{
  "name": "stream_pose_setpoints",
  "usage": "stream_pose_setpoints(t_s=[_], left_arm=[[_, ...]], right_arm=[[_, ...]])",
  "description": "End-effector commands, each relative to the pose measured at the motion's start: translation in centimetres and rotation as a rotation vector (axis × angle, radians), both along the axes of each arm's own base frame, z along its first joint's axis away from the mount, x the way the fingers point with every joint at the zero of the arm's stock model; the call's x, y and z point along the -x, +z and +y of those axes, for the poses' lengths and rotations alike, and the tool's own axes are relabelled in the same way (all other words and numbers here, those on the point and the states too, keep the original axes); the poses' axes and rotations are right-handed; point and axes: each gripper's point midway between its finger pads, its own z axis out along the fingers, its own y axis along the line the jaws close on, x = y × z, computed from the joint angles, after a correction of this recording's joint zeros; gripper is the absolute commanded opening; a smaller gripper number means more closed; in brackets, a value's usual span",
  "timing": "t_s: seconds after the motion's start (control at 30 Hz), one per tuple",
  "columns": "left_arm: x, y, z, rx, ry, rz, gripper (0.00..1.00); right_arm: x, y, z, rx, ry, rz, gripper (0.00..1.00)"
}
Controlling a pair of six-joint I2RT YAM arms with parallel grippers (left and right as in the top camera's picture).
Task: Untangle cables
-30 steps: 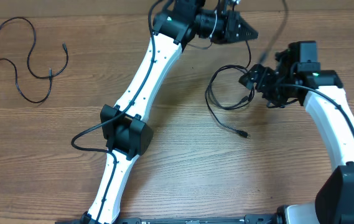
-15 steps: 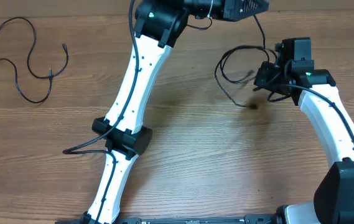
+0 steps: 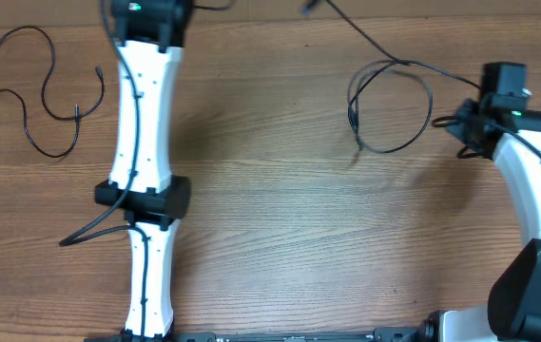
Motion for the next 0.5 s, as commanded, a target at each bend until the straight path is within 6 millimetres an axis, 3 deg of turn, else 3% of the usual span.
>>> stream_pose_setpoints(t_s=[0.0,0.27,0.47], left_arm=[[2.5,4.3,3.6,0.019,0.015,-0.087,0.04],[0.9,4.0,9.9,0.020,0.106,-0.041,0.04],[-0.3,4.0,15.1,0.025,0.204,-0.023,0.04]], right_arm=[[1.6,-0.2,-4.2,0.015,-0.148,0.005,0.06],[6.5,-0.2,-12.9,-0.023,-0.477,-0.033,0.04],[9.6,-0.2,-17.0,-0.048,-0.630,-0.065,0.04]])
